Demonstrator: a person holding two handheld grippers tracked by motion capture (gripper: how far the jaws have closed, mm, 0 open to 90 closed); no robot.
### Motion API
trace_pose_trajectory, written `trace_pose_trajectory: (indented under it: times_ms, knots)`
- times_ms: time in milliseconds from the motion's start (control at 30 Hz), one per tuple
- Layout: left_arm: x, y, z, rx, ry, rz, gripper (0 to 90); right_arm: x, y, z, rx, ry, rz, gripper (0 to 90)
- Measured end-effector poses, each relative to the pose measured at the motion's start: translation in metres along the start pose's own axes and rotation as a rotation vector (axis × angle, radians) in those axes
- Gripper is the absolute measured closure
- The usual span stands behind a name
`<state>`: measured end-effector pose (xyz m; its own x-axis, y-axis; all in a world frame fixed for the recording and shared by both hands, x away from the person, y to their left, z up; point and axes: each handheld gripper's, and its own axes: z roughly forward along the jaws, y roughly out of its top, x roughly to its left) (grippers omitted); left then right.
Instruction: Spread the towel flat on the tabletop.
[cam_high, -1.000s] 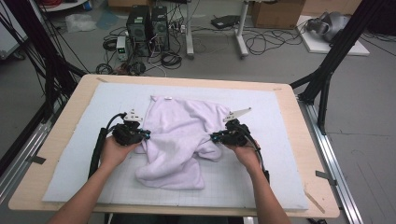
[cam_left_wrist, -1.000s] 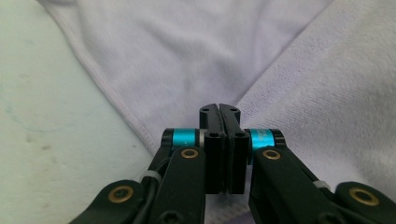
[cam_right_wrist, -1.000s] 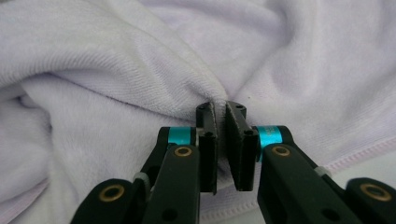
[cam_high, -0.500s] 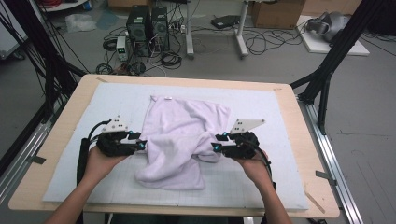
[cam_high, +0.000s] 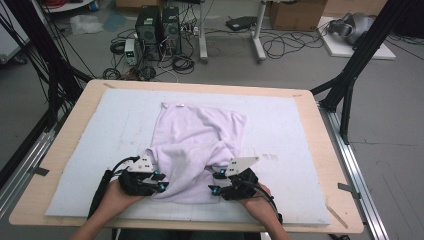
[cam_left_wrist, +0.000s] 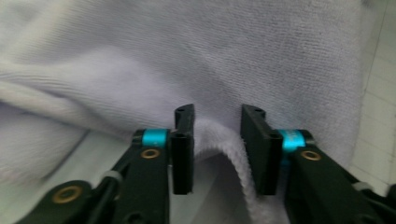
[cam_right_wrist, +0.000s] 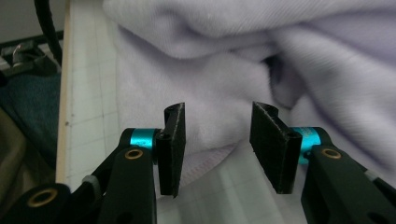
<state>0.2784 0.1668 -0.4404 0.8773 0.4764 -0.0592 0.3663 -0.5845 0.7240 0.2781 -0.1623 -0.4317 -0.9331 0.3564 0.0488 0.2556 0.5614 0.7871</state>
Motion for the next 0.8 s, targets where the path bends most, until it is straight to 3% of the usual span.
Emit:
trace_pose_trajectory:
  times_ms: [33,100,133,233,300,367,500,700,800]
  knots:
    - [0.000,0.000,0.001,-0.025,0.008,0.006,78.3,0.000,-0.001,0.010,0.030,0.014,0.003,56.7]
    - [0.001,0.002,0.003,-0.019,0.008,-0.012,81.8,-0.001,-0.002,0.016,0.048,0.017,0.002,60.7]
    - [0.001,0.003,0.003,-0.017,0.014,-0.008,81.8,-0.001,-0.002,0.016,0.048,0.017,0.002,60.7]
    - [0.000,0.007,0.000,-0.026,0.030,-0.010,83.1,-0.001,-0.002,0.019,0.061,0.062,0.008,77.9]
    - [0.001,0.010,-0.008,-0.049,0.040,-0.016,83.1,0.001,-0.001,0.017,0.063,0.071,-0.015,82.2]
    - [0.004,0.013,-0.020,-0.085,0.050,-0.039,83.1,0.002,-0.001,0.012,0.059,0.091,-0.024,83.0]
    - [0.006,0.020,-0.045,-0.137,0.083,-0.042,83.5,0.015,0.001,-0.011,0.002,0.117,-0.035,83.3]
    - [0.001,0.029,-0.063,-0.160,0.113,-0.023,83.6,0.036,0.006,-0.029,-0.036,0.144,-0.060,83.3]
    - [-0.001,0.032,-0.069,-0.181,0.133,-0.017,83.6,0.054,0.014,-0.036,-0.076,0.217,-0.065,83.2]
